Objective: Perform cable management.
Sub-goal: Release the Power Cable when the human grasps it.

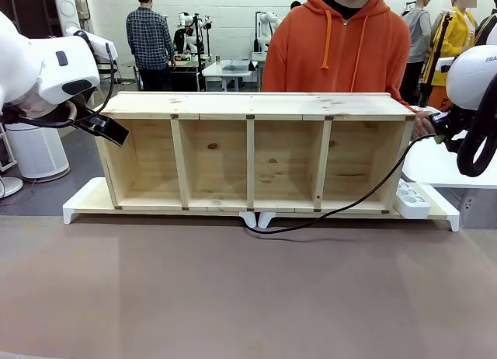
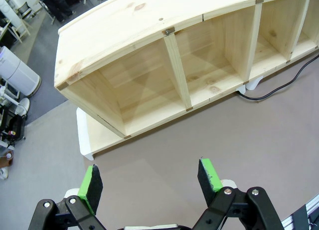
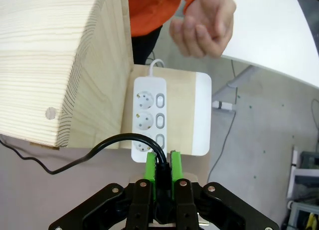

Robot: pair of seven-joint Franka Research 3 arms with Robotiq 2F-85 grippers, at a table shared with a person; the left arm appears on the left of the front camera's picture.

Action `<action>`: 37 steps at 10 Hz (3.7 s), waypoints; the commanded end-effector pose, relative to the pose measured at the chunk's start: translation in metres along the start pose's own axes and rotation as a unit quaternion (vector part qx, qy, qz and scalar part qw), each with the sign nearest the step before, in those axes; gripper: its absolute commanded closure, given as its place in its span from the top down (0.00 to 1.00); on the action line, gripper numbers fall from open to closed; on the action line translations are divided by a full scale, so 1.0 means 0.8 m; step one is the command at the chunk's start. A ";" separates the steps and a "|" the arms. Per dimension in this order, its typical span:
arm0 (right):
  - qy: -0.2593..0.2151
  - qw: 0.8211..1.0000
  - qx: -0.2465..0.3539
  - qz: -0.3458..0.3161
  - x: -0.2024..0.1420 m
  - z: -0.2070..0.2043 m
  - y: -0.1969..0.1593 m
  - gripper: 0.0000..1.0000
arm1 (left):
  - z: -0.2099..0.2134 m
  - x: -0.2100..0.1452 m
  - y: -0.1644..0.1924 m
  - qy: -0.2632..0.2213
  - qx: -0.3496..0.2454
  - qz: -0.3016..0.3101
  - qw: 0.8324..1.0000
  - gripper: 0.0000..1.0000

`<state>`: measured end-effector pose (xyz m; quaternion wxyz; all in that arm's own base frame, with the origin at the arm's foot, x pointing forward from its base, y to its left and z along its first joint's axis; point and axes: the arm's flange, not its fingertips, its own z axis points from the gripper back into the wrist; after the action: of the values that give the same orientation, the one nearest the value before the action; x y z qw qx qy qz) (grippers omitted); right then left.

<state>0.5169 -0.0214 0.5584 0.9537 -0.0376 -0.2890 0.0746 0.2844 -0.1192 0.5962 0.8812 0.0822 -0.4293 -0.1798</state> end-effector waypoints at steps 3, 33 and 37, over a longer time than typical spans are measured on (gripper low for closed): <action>-0.002 1.000 0.000 0.001 0.001 -0.001 0.001 0.15 | -0.002 0.001 -0.001 -0.006 0.001 -0.001 1.000 1.00; 0.004 1.000 0.000 0.001 -0.001 0.000 0.000 0.85 | -0.002 0.001 -0.001 -0.006 0.001 -0.001 1.000 1.00; 0.004 1.000 0.000 0.001 -0.001 0.000 0.000 0.85 | -0.002 0.001 -0.001 -0.006 0.001 -0.001 1.000 1.00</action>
<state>0.5166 -0.0205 0.5587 0.9541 -0.0396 -0.2866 0.0769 0.2844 -0.1192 0.5962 0.8812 0.0822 -0.4293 -0.1798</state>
